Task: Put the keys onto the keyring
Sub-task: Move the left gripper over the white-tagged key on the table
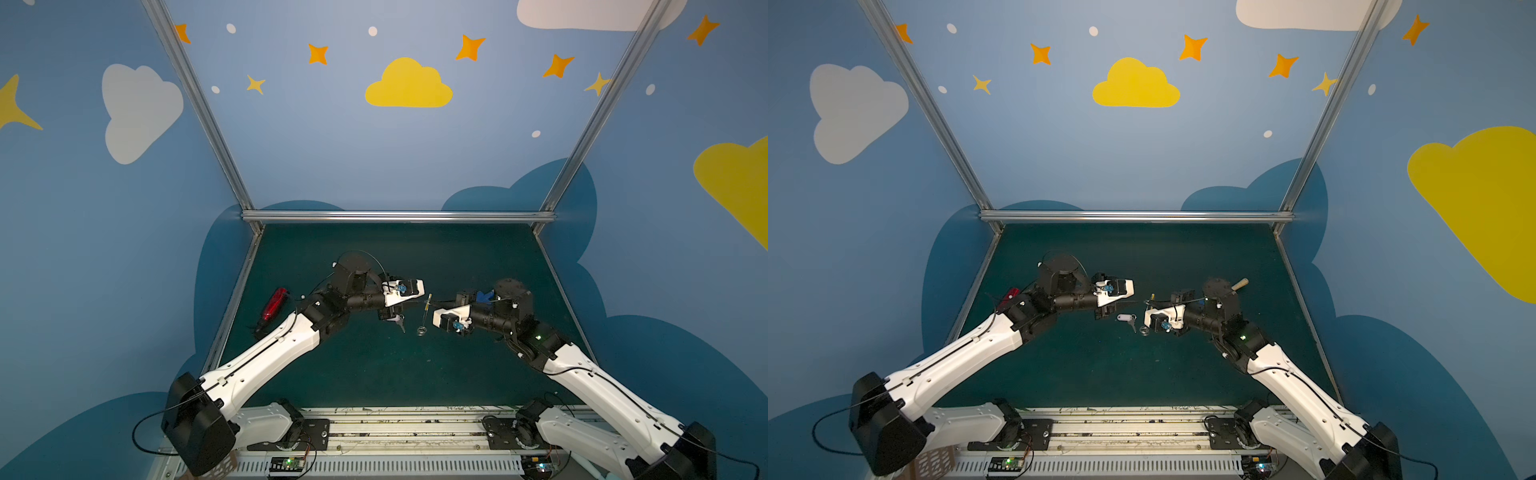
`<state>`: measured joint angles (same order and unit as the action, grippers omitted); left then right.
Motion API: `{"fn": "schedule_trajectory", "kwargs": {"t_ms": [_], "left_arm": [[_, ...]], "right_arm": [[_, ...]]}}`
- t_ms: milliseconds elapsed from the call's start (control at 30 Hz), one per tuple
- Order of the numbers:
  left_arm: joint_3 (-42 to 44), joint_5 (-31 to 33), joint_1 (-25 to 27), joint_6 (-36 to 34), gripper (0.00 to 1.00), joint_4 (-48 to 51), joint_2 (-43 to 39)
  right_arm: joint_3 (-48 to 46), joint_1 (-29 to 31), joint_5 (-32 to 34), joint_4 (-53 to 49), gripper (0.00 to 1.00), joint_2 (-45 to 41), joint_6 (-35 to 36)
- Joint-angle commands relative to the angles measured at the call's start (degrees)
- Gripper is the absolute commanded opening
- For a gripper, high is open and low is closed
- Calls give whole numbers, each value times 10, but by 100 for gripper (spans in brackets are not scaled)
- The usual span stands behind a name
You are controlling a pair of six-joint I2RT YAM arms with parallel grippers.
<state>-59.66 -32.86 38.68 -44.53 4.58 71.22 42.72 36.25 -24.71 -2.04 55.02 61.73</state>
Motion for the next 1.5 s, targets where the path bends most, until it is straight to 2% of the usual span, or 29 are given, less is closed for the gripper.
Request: {"fn": "schedule_trajectory", "kwargs": {"t_ms": [0, 267, 833, 933, 1033, 1200, 1267, 1367, 1467], "left_arm": [[9, -6, 1, -16, 40, 26, -9], [12, -8, 8, -25, 40, 27, -5], [1, 39, 25, -13, 40, 11, 19], [1, 60, 14, 19, 40, 16, 20], [1, 41, -7, 45, 40, 51, 21], [18, 54, -43, 145, 43, 74, 31], [15, 57, -56, 189, 44, 104, 52], [-8, 93, -64, 259, 44, 162, 105], [-62, 116, -67, 310, 41, 240, 182]], "right_arm": [[-4, 7, 20, 29, 0, -12, 19], [-5, 15, 23, 31, 0, -15, 28], [10, 19, 5, -7, 0, -9, 21], [11, 18, 22, -23, 0, -10, 24], [16, 17, 48, -47, 0, -10, 26], [22, 15, 88, -84, 0, -11, 30], [18, 13, 102, -81, 0, -15, 7], [16, 8, 110, -89, 0, -20, 6], [17, 3, 109, -109, 0, -27, 10]]}}
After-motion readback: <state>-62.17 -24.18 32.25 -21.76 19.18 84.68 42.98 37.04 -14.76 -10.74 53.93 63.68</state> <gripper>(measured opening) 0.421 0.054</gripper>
